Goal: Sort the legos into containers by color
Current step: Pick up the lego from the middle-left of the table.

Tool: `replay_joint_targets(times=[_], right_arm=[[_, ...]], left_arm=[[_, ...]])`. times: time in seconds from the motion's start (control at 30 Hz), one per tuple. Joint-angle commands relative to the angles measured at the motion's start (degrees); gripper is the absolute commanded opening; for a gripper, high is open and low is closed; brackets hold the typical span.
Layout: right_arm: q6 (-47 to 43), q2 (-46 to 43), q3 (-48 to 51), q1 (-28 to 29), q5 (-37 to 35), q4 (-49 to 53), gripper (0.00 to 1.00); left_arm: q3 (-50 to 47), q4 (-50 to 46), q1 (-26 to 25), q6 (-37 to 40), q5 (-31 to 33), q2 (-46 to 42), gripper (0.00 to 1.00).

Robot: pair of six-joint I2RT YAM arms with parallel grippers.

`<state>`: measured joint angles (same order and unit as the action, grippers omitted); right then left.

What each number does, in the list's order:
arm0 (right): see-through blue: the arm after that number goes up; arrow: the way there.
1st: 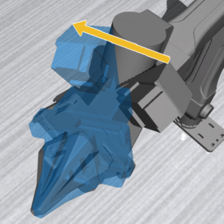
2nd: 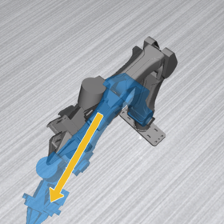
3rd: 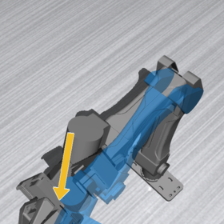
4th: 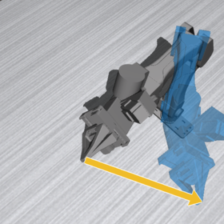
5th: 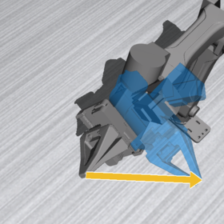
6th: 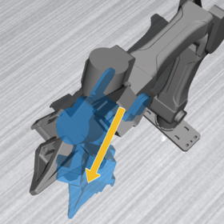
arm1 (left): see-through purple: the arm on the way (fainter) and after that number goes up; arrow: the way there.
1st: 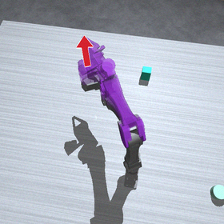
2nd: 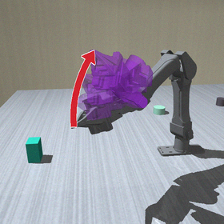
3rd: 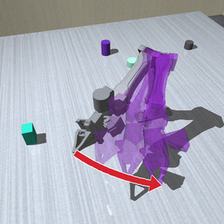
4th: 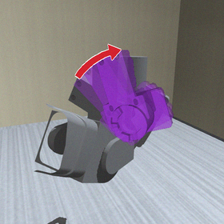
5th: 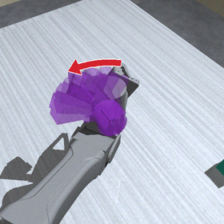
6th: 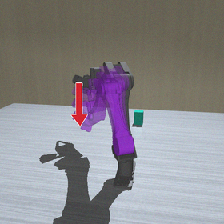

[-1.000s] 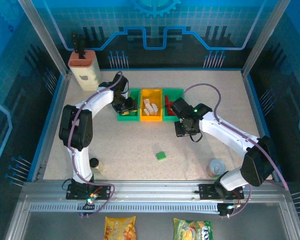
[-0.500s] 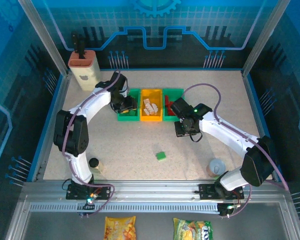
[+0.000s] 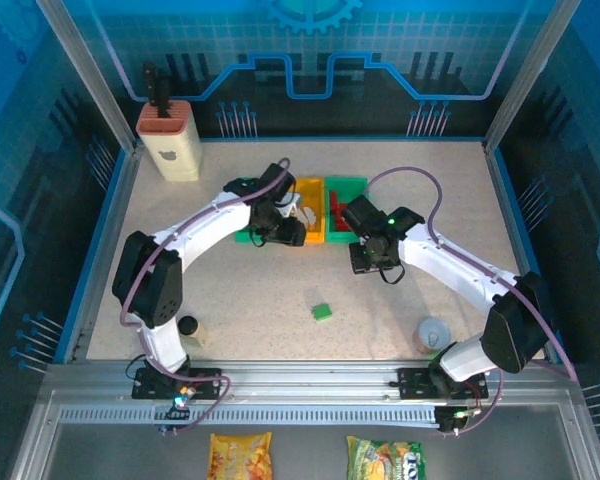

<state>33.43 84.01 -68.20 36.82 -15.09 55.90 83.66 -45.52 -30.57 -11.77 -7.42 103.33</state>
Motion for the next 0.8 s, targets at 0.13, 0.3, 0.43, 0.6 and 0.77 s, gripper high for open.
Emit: replay_joint_targets(times=[0.13, 0.3, 0.43, 0.6, 0.77], right_arm=[[-1.3, -3.6, 2.9, -4.9, -0.4, -0.5, 0.40], [-3.2, -7.7, 6.1, -11.2, 2.4, -2.1, 0.41], [-5.7, -10.7, 7.8, -17.5, 4.0, -1.7, 0.41], [-8.9, -14.0, 8.6, -23.5, 4.7, -0.5, 0.41], [-11.7, -16.2, 8.5, -28.4, 5.3, 0.8, 0.41]], left_arm=[[-4.6, 2.9, -6.8, 15.6, 3.1, -3.5, 0.55], [-6.3, 3.9, -10.5, 18.4, 3.4, -3.1, 0.57], [-7.0, 4.4, -13.8, 18.9, 3.5, -2.8, 0.58], [-6.8, 2.5, -18.4, 18.5, 4.9, -1.5, 0.61], [-4.8, -1.6, -22.6, 17.3, 7.4, 1.8, 0.64]])
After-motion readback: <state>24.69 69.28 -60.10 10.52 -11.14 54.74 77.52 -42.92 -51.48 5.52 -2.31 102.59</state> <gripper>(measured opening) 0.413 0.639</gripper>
